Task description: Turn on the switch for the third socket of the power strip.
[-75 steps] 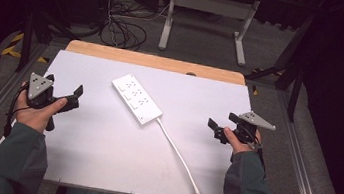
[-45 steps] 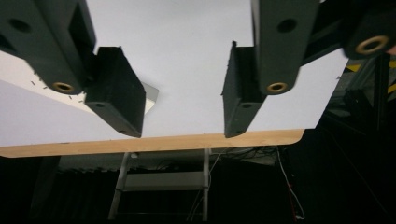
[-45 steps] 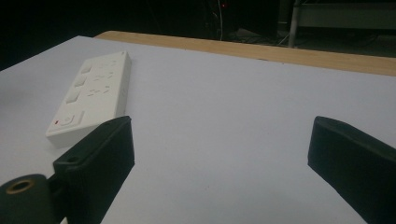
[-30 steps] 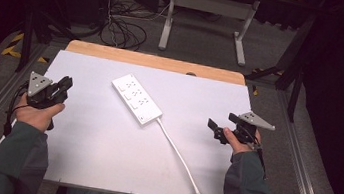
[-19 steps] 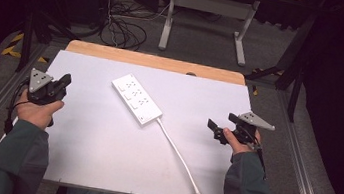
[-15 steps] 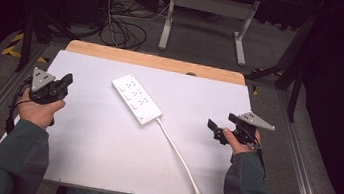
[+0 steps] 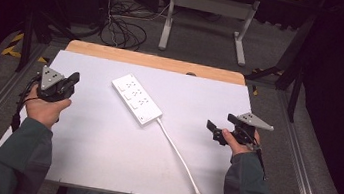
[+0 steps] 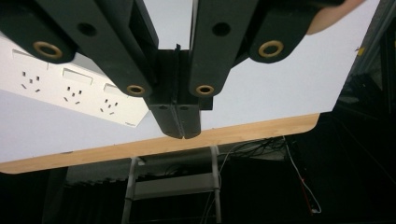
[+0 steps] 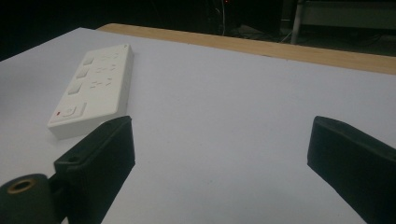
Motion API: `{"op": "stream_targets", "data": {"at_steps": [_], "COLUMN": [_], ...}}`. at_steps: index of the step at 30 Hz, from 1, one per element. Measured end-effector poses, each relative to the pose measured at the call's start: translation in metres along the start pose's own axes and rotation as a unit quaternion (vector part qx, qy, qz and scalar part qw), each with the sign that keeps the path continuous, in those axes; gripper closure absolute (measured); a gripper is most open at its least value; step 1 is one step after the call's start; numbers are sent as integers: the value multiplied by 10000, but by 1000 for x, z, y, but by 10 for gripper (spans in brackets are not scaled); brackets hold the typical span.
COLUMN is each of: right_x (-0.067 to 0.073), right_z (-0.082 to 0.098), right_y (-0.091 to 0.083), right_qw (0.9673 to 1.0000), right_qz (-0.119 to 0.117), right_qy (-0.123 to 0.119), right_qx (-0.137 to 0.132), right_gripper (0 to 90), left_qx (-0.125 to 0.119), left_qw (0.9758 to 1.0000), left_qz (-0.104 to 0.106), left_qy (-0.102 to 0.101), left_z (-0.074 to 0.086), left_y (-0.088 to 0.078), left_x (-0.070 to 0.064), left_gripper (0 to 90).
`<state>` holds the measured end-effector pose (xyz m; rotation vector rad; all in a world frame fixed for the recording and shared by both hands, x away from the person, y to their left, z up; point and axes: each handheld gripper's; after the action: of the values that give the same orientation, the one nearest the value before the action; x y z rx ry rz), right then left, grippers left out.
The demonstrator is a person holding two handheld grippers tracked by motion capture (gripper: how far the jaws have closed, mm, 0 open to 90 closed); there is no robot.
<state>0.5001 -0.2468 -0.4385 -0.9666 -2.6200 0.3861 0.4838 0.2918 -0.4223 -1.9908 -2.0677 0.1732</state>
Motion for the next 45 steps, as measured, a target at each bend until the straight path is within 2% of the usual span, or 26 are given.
{"op": "stream_targets", "data": {"at_steps": [13, 31, 39, 45], "right_x": [0, 1, 0, 1], "right_z": [0, -1, 0, 0], "right_y": [0, 4, 5, 5], "right_qw": [10000, 9999, 9999, 9999], "right_qz": [-8, -36, -68, -67], "right_qy": [-37, -94, -80, -107], "right_qx": [16, 71, 55, 77], "right_gripper": [83, 89, 80, 82], "left_qx": [125, 299, 369, 438], "left_qw": [9993, 9976, 9962, 9946], "left_qz": [201, 410, 532, 583], "left_qy": [304, 467, 576, 737], "left_z": [-3, -3, -3, -2], "left_y": [18, 36, 42, 47], "left_x": [-19, -34, -42, -49], "left_gripper": [900, 900, 900, 900]}}
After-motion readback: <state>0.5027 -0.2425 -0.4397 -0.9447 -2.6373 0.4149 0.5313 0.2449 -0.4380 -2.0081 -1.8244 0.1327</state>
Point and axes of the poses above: each handheld gripper's, and its own axes: y roughly forward along the jaws, z roughly out of its underside, x roughly to its left, and after that the axes turned 15 degrees about -z, right-handed
